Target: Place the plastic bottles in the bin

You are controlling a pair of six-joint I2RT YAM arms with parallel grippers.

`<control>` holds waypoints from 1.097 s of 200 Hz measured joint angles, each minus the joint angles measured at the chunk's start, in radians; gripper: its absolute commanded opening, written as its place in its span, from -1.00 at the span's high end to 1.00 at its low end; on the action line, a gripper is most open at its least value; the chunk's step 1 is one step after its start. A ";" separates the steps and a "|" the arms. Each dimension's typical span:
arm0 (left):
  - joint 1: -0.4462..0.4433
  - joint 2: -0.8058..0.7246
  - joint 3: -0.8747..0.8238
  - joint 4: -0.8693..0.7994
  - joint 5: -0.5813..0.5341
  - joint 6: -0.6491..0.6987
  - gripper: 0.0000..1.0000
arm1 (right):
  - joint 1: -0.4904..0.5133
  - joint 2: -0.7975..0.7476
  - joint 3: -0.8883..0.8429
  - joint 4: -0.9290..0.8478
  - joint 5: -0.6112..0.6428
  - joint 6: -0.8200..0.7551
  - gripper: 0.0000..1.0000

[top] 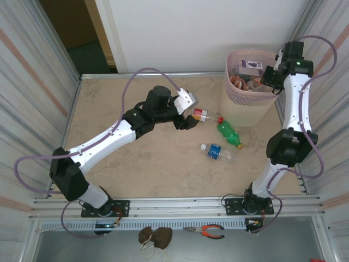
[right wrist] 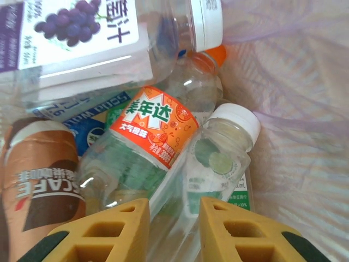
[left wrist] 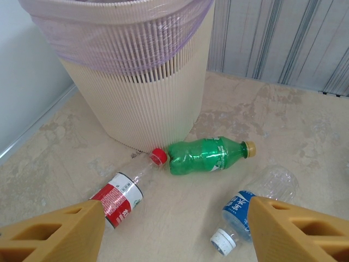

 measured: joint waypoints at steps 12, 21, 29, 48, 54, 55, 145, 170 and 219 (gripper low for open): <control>0.000 0.000 0.000 0.000 0.000 0.000 -0.39 | 0.002 -0.023 0.000 -0.003 -0.003 0.003 0.40; 0.000 0.000 0.000 0.000 0.000 0.000 -0.39 | 0.005 -0.042 0.000 -0.005 -0.006 0.003 0.40; 0.000 0.000 0.000 0.000 0.000 0.000 -0.39 | 0.008 -0.061 0.000 -0.007 -0.008 0.003 0.40; 0.000 0.000 0.000 0.000 0.000 0.000 -0.40 | 0.024 -0.105 0.000 -0.010 -0.010 0.003 0.39; 0.000 0.000 0.000 0.000 0.000 0.000 -0.40 | 0.031 -0.120 0.000 -0.011 -0.010 0.003 0.38; 0.000 0.000 0.000 0.000 0.000 0.000 -0.40 | 0.032 -0.121 0.000 -0.011 -0.010 0.003 0.38; 0.007 -0.013 -0.008 -0.010 -0.001 -0.012 -0.40 | 0.243 -0.412 -0.319 0.047 0.001 -0.032 0.34; 0.018 -0.027 -0.021 -0.026 -0.002 -0.027 -0.39 | 0.312 -0.467 -0.444 0.083 0.011 -0.073 0.29; 0.026 -0.048 -0.057 -0.034 -0.005 -0.049 -0.39 | 0.399 -0.532 -0.690 0.153 0.075 -0.228 0.16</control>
